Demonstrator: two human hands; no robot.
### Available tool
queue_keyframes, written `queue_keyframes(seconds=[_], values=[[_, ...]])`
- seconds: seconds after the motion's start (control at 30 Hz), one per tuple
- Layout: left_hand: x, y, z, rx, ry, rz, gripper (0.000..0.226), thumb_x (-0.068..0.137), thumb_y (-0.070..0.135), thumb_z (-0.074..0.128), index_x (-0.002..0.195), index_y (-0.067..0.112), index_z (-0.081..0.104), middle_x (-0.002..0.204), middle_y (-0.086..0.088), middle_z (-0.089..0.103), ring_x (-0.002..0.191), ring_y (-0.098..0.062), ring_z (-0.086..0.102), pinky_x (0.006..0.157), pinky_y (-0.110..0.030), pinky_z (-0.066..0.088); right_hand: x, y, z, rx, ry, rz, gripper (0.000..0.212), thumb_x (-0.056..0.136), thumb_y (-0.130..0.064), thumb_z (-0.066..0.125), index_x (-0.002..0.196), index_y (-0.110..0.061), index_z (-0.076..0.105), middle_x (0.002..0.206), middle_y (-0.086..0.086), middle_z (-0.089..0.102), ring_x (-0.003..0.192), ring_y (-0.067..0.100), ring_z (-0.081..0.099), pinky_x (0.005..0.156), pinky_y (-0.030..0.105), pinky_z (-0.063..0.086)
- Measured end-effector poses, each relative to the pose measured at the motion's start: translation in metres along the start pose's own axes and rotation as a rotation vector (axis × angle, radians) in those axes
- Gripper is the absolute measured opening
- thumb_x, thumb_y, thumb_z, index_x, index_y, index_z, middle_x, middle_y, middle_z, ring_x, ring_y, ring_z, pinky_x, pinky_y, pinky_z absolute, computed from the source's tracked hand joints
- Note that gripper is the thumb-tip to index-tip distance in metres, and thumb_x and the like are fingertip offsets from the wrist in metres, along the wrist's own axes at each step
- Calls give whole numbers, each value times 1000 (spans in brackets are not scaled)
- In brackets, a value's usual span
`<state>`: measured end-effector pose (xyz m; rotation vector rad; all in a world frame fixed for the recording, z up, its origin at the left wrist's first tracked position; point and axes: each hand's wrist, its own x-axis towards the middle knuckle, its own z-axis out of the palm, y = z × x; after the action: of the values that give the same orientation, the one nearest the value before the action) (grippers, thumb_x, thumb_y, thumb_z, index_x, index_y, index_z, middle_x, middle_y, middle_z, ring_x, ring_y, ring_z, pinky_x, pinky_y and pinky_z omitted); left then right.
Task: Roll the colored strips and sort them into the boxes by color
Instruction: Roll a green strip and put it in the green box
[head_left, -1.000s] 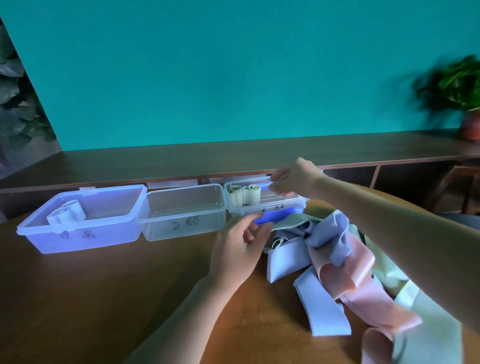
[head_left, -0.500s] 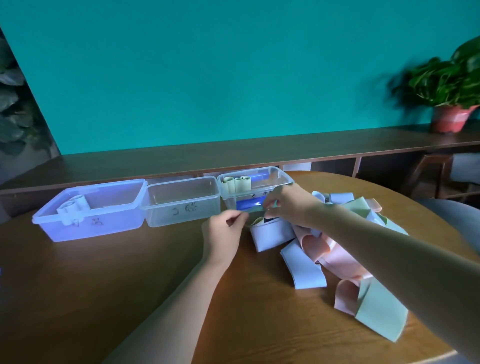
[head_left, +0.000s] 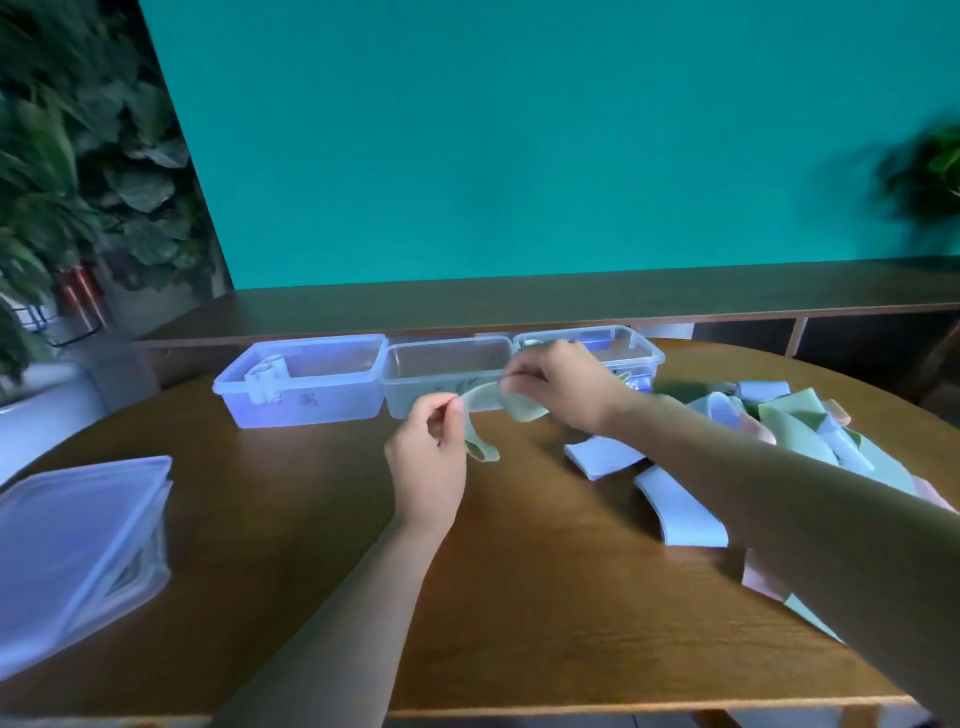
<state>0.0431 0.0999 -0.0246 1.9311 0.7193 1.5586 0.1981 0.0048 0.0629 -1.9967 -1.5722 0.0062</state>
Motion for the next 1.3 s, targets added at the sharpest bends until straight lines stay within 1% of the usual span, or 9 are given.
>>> queue_keyframes(seconds=[0.17, 0.37, 0.47, 0.7, 0.83, 1.03, 1.13, 1.23, 1.3], values=[[1, -9, -57, -15, -14, -138, 11, 94, 20, 68, 103, 17, 74, 93, 14, 71, 86, 9, 63, 76, -2, 43, 1, -38, 24, 221, -37, -21, 13, 98, -20, 67, 94, -12, 76, 84, -6, 70, 73, -1, 59, 66, 4, 41], [6, -17, -128, -19, -215, -243, 10, 91, 20, 73, 99, 23, 78, 93, 17, 75, 89, -1, 68, 79, -20, 53, 4, -71, 42, 363, -129, -2, 7, 91, -20, 76, 84, -23, 77, 80, -13, 74, 70, -9, 60, 72, 8, 42], [17, -11, -162, 38, -378, -228, 10, 89, 19, 74, 97, 25, 78, 93, 15, 75, 91, -2, 69, 80, -19, 52, 5, -89, 47, 406, -178, -40, 13, 89, -17, 78, 80, -26, 77, 69, -22, 71, 67, -11, 61, 70, 5, 43], [46, -9, -223, 195, -835, -418, 18, 88, 12, 76, 102, 21, 75, 92, 5, 78, 82, -2, 71, 69, -14, 50, 5, -109, 58, 327, -268, -86, 2, 84, -28, 82, 84, -28, 81, 91, -11, 77, 87, 4, 68, 81, 21, 51], [49, -15, -235, 217, -813, -375, 16, 87, 6, 75, 102, 12, 75, 94, 1, 78, 87, -2, 71, 78, -9, 50, -4, -98, 60, 241, -425, -53, 15, 80, -39, 84, 91, -28, 82, 92, -14, 77, 89, -4, 67, 80, 14, 47], [64, -24, -239, 322, -829, -358, 16, 89, 6, 73, 103, 14, 74, 97, 3, 77, 94, -8, 71, 82, -14, 50, -12, -77, 53, 217, -519, 62, 19, 80, -52, 81, 87, -34, 80, 82, -20, 74, 85, 0, 65, 72, 17, 45], [85, -21, -239, 443, -759, -291, 10, 81, 18, 83, 90, 19, 78, 88, 7, 77, 86, -4, 71, 78, -18, 49, -14, -70, 53, 257, -565, 76, 27, 79, -55, 80, 90, -31, 81, 86, -15, 75, 88, 6, 67, 78, 25, 51], [112, -23, -232, 574, -591, -228, 14, 72, 34, 89, 78, 29, 77, 89, 6, 76, 91, -10, 68, 86, -27, 52, -18, -70, 64, 493, -692, 165, 26, 87, -36, 78, 99, -13, 77, 80, -4, 74, 74, 12, 66, 65, 25, 53], [126, -24, -222, 611, -544, -225, 18, 67, 40, 91, 72, 32, 76, 95, 1, 73, 98, -15, 65, 92, -33, 52, -19, -69, 78, 607, -774, 227, 30, 89, -27, 76, 109, -4, 72, 97, 4, 77, 88, 17, 73, 81, 32, 60]])
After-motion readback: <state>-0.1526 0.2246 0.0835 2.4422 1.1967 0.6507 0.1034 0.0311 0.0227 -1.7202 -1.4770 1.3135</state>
